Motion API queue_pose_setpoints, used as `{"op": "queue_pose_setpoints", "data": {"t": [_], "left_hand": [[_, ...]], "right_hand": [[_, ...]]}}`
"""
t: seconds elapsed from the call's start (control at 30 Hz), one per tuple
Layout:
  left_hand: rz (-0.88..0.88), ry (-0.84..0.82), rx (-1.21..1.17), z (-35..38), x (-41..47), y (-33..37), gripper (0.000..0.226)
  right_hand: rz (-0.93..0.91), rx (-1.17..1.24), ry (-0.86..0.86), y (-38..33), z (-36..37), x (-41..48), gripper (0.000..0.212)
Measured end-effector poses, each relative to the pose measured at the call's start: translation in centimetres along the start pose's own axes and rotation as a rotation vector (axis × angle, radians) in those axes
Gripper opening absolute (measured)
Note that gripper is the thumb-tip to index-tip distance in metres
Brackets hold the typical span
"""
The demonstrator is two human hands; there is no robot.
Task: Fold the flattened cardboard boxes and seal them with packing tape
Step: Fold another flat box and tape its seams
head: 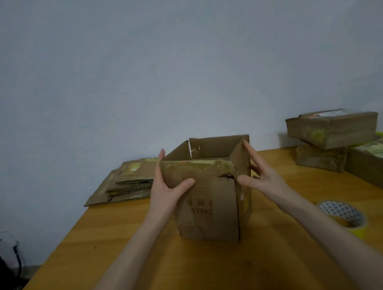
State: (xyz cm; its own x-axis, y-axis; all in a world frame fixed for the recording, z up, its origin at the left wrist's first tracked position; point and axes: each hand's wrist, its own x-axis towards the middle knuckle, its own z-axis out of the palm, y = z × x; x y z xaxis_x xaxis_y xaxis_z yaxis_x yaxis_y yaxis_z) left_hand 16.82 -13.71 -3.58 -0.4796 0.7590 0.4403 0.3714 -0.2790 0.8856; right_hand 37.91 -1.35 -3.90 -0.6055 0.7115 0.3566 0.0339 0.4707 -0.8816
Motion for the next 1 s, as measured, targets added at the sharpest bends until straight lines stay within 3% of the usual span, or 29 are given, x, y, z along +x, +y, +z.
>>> {"op": "queue_pose_setpoints", "data": {"t": [0.2, 0.3, 0.4, 0.47, 0.53, 0.57, 0.67, 0.73, 0.8, 0.9, 1.0], "left_hand": [[0.025, -0.175, 0.045, -0.8, 0.9, 0.2, 0.074], [-0.066, -0.262, 0.090, -1.2, 1.4, -0.1, 0.078], [-0.079, -0.230, 0.200, -1.0, 1.8, -0.7, 0.084], [-0.048, -0.145, 0.233, -0.7, 1.6, -0.8, 0.051], [-0.003, -0.089, 0.224, -0.3, 1.5, -0.6, 0.022], [0.002, -0.076, 0.232, -0.1, 1.5, -0.4, 0.024], [-0.050, -0.091, 0.285, -0.4, 2.8, 0.4, 0.092], [-0.061, -0.223, 0.357, -0.8, 4.0, 1.0, 0.108], [-0.056, -0.347, 0.424, -0.9, 5.1, 1.7, 0.108], [-0.007, -0.408, 0.497, -0.6, 5.6, 2.2, 0.096], [0.115, -0.490, 0.699, -1.1, 5.4, 1.9, 0.067]], "right_hand": [[0.044, -0.176, -0.135, -0.3, 0.2, 0.9, 0.094], [0.080, -0.284, -0.223, -0.1, 0.0, 1.3, 0.110], [0.080, -0.314, -0.207, -0.1, -0.4, 1.5, 0.118], [0.074, -0.257, -0.192, 0.0, -0.8, 1.4, 0.116], [0.104, -0.147, -0.185, -0.1, -1.3, 1.2, 0.127], [0.123, -0.108, -0.185, -0.2, -1.5, 1.2, 0.138], [0.144, -0.091, -0.221, -0.1, -2.0, 1.7, 0.153], [0.147, -0.107, -0.247, -0.3, -2.1, 2.1, 0.150], [0.153, -0.124, -0.246, -0.6, -2.2, 2.5, 0.149], [0.148, -0.191, -0.205, -1.0, -2.2, 3.1, 0.153], [0.066, -0.298, -0.199, -1.2, -2.2, 3.5, 0.130]]}}
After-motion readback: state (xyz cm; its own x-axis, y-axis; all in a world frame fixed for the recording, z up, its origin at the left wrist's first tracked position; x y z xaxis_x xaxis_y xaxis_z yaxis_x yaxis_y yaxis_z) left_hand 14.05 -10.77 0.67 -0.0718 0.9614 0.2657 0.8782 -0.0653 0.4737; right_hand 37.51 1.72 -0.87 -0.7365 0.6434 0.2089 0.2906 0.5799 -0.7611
